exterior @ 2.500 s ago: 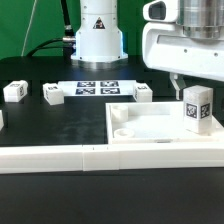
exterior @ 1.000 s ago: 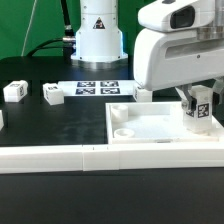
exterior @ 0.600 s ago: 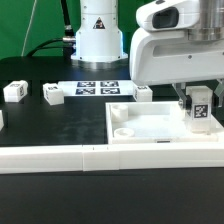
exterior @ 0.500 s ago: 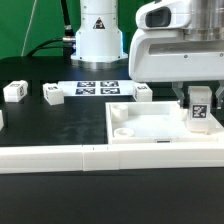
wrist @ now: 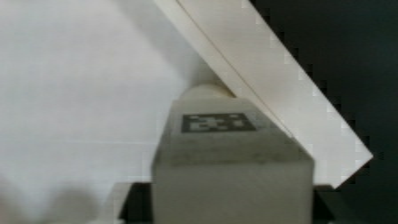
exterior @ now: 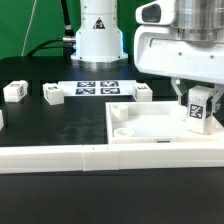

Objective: Assemble one leg

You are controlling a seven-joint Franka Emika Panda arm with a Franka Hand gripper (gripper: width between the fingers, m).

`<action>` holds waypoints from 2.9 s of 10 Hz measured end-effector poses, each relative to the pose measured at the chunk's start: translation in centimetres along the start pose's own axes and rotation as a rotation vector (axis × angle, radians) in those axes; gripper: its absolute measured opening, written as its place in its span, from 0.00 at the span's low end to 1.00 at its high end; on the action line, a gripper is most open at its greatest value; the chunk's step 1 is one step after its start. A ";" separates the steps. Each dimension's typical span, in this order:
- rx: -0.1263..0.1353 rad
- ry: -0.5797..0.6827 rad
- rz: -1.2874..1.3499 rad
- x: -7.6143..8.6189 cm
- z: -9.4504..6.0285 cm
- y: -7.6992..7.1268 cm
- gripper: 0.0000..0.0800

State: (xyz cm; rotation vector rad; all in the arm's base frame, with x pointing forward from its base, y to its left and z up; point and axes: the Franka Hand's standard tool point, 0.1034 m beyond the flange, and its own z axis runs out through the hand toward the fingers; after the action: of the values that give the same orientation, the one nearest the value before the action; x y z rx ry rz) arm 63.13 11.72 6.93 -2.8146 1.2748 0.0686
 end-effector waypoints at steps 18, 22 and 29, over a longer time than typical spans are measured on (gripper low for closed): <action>-0.052 -0.002 -1.252 0.3 -0.1 -0.6 0.36; -0.035 -0.013 -0.766 0.2 0.1 -0.4 0.36; -0.050 -0.016 -0.019 0.3 0.1 0.1 0.36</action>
Offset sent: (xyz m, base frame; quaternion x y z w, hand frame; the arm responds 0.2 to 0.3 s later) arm 0.0063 0.0003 0.0059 -0.0125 -0.0005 -0.0751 0.9971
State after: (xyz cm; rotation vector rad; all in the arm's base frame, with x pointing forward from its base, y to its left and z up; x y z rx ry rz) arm 63.26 11.42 6.77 -2.8614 1.2597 0.1237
